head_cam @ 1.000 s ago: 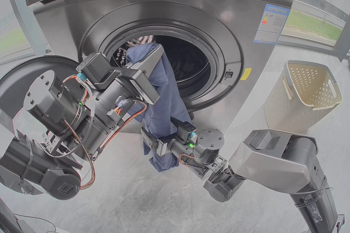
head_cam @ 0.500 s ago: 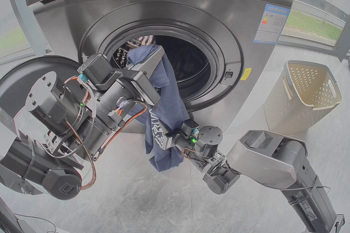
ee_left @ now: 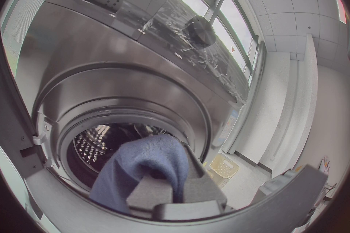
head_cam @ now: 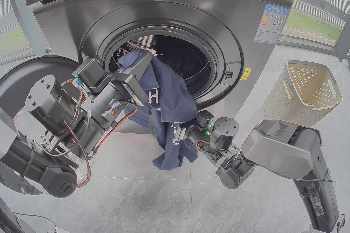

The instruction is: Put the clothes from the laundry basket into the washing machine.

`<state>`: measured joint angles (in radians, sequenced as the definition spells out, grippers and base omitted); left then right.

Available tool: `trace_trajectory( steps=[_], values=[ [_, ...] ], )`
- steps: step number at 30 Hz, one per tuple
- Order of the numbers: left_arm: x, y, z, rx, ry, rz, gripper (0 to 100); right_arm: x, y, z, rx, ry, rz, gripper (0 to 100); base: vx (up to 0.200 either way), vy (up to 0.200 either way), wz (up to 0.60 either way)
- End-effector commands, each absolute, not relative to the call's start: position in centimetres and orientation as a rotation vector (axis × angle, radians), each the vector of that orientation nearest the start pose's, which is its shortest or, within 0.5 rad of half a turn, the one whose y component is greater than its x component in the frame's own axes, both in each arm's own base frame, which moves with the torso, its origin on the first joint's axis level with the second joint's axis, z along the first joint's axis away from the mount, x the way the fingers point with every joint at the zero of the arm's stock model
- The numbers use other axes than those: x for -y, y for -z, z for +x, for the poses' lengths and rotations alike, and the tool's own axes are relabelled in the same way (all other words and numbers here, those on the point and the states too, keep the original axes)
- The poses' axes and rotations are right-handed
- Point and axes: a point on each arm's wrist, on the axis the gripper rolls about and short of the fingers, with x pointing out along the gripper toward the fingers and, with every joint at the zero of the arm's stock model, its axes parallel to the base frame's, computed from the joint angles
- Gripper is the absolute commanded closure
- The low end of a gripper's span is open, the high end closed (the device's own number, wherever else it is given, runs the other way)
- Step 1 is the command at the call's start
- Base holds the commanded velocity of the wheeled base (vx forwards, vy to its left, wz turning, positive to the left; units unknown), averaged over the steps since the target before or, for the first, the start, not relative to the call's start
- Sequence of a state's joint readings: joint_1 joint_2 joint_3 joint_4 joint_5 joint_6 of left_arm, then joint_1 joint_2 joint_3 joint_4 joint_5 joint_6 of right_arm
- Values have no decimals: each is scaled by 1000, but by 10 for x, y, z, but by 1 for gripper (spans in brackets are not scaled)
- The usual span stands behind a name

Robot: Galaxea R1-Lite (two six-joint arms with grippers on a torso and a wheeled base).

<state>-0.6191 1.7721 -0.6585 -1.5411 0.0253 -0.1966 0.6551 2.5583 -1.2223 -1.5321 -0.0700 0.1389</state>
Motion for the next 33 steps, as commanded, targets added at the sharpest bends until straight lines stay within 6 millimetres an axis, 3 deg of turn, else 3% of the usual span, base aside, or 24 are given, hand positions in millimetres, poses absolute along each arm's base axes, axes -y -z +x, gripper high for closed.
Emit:
trace_trajectory(
  steps=[1,2,3,7,8,14,24,25,28,33],
  values=[
    [148,-189,253,270,541,-280,100,-254,-79,350,168,-580,220,100,0,0,0],
    [148,-189,253,270,541,-280,100,-254,-79,350,168,-580,220,100,0,0,0],
    [143,-174,256,212,517,-261,100,-249,-89,343,172,-581,223,100,0,0,0],
    [138,-144,259,102,491,-228,100,-248,-107,334,201,-596,237,100,0,0,0],
    [138,-144,259,102,491,-228,100,-248,-107,334,201,-596,237,100,0,0,0],
    [145,-109,254,-39,507,-186,100,-259,-125,320,238,-637,265,100,0,0,0],
    [165,-84,242,-140,583,-155,100,-267,-139,312,272,-665,296,100,0,0,0],
    [165,-84,242,-140,585,-155,0,-267,-139,312,272,-665,296,100,0,0,0],
    [165,-82,241,-150,585,-157,0,-264,-143,312,280,-663,299,100,0,0,0],
    [160,-58,221,-280,615,-95,0,-262,-151,312,301,-656,306,100,0,0,0]
  ],
)
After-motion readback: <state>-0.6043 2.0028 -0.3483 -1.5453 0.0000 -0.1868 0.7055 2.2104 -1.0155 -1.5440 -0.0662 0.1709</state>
